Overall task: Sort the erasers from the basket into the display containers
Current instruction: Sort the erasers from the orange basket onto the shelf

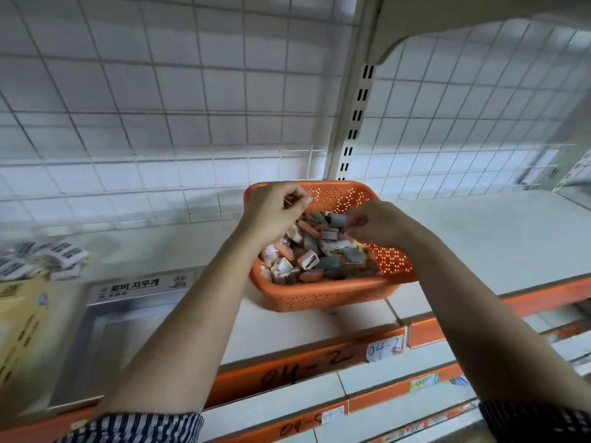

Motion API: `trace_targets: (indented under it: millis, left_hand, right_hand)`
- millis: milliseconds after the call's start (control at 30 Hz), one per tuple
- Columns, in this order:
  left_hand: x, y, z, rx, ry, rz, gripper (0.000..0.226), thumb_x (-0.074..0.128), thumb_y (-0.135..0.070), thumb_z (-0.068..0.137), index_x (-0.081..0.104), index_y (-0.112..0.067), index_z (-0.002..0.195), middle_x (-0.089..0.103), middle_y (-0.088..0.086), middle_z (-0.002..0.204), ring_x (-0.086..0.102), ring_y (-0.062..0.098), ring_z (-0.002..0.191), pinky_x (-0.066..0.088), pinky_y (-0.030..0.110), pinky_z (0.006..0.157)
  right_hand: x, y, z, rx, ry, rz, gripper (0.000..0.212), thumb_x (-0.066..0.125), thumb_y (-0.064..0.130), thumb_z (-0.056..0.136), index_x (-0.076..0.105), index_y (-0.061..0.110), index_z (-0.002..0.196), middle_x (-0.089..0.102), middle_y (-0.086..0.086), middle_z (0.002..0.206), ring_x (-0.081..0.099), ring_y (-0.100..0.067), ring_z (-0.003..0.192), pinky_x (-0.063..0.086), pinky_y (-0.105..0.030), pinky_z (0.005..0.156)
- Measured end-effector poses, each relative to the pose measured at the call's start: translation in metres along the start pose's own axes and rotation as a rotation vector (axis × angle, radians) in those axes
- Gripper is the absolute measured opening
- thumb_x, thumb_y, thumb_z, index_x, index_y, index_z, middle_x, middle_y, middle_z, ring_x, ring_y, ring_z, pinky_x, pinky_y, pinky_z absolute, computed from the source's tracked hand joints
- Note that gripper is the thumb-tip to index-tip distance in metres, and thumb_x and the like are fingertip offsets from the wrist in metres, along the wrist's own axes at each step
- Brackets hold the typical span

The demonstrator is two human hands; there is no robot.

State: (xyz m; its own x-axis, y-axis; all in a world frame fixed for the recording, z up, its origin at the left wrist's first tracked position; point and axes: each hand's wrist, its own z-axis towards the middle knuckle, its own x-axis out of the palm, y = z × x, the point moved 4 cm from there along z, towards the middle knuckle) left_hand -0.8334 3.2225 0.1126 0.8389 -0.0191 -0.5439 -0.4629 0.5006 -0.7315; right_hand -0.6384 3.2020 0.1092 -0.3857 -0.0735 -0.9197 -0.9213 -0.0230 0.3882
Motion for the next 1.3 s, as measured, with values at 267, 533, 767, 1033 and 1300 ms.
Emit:
trace_targets:
  millis: [267, 533, 767, 1033, 1300]
  left_hand:
    - [-0.004, 0.011, -0.002, -0.115, -0.036, -0.122, 0.014, 0.06, -0.024, 0.094, 0.072, -0.018, 0.096, 0.072, -0.007, 0.09, 0.068, 0.009, 0.088, 0.051, 0.026, 0.084]
    - [-0.004, 0.01, -0.004, -0.143, -0.041, -0.115, 0.015, 0.06, -0.024, 0.094, 0.072, -0.015, 0.097, 0.072, -0.007, 0.09, 0.068, 0.01, 0.088, 0.053, 0.033, 0.088]
    - [-0.003, 0.014, -0.004, -0.16, -0.062, -0.089, 0.015, 0.061, -0.023, 0.094, 0.072, -0.017, 0.101, 0.071, -0.011, 0.095, 0.066, 0.006, 0.093, 0.048, 0.021, 0.083]
    - [0.004, 0.011, 0.01, -0.071, 0.112, 0.238, 0.011, 0.063, -0.017, 0.092, 0.072, -0.015, 0.099, 0.069, -0.004, 0.095, 0.061, 0.007, 0.087, 0.047, 0.018, 0.078]
    - [0.016, 0.012, 0.022, -0.171, 0.511, 0.666, 0.056, 0.062, -0.061, 0.075, 0.068, -0.015, 0.105, 0.066, 0.003, 0.099, 0.062, 0.02, 0.088, 0.051, 0.036, 0.075]
  right_hand:
    - [0.015, -0.01, 0.006, 0.0, 0.038, 0.065, 0.008, 0.069, 0.031, 0.087, 0.068, 0.024, 0.084, 0.068, 0.003, 0.091, 0.063, -0.013, 0.086, 0.046, -0.027, 0.071]
    - [0.02, -0.001, 0.009, -0.002, 0.028, -0.029, 0.024, 0.071, 0.036, 0.086, 0.067, 0.013, 0.092, 0.067, -0.001, 0.088, 0.057, -0.011, 0.074, 0.043, -0.024, 0.065]
    - [0.012, -0.004, 0.007, 0.014, -0.071, 0.277, 0.03, 0.076, 0.013, 0.081, 0.057, 0.02, 0.102, 0.06, 0.005, 0.082, 0.06, -0.01, 0.076, 0.04, -0.017, 0.053]
    - [-0.001, -0.016, 0.0, -0.037, -0.332, 0.412, 0.024, 0.069, 0.007, 0.084, 0.069, 0.017, 0.106, 0.064, 0.001, 0.087, 0.063, -0.021, 0.084, 0.049, -0.029, 0.07]
    - [-0.004, -0.014, -0.004, -0.084, -0.39, 0.422, 0.017, 0.062, 0.008, 0.091, 0.06, 0.019, 0.104, 0.066, -0.004, 0.102, 0.066, -0.021, 0.089, 0.051, -0.025, 0.062]
